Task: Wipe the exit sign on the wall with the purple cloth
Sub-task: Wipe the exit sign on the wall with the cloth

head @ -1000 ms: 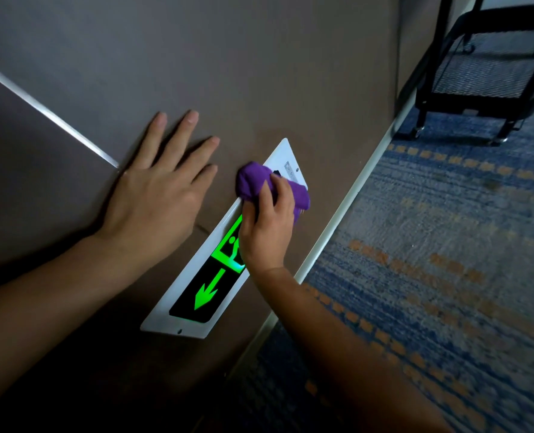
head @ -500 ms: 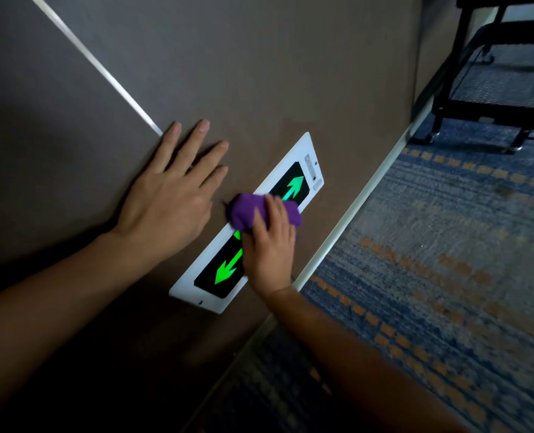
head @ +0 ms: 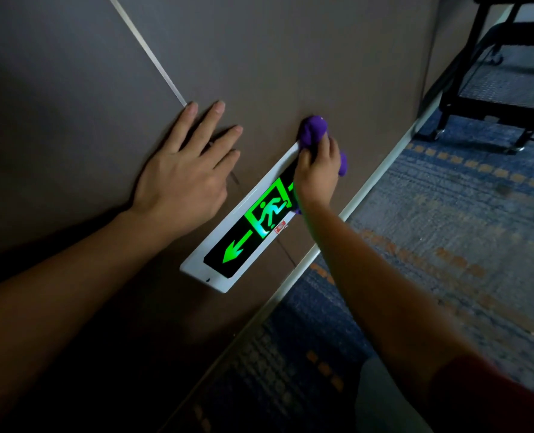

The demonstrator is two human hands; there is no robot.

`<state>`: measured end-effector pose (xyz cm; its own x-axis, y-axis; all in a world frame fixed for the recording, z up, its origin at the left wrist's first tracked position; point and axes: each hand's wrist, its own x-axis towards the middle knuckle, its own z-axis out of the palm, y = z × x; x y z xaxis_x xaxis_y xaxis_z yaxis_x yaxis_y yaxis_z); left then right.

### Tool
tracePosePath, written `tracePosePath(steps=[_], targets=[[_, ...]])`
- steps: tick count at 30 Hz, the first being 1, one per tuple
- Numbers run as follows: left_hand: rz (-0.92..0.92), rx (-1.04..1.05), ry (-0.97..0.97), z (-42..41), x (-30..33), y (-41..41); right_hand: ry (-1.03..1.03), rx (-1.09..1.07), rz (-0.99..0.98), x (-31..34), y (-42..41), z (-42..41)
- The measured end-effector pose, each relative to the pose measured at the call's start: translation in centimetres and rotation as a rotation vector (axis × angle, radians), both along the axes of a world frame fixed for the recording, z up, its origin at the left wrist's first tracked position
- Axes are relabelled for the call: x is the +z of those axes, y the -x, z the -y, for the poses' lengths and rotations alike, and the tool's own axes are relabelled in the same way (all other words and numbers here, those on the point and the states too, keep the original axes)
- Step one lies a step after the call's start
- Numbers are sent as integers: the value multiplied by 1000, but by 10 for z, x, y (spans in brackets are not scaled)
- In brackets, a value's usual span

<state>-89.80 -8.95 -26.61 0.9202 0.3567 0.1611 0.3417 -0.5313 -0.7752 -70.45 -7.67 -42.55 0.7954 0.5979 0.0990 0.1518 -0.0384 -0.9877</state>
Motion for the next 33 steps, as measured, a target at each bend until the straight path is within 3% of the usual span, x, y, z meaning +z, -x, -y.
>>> tracePosePath(steps=[4, 16, 23, 28, 33], targets=[[12, -7, 32, 7, 3, -2, 98, 27, -226, -31, 37, 16], [165, -82, 84, 8, -8, 2, 75, 190, -146, -37, 188, 81], [86, -11, 77, 15, -23, 17, 93, 267, -113, -32, 247, 112], [23, 70, 80, 17, -26, 2, 0, 277, -103, -35, 230, 106], [57, 78, 81, 10, -24, -12, 23, 139, -53, -32, 143, 60]])
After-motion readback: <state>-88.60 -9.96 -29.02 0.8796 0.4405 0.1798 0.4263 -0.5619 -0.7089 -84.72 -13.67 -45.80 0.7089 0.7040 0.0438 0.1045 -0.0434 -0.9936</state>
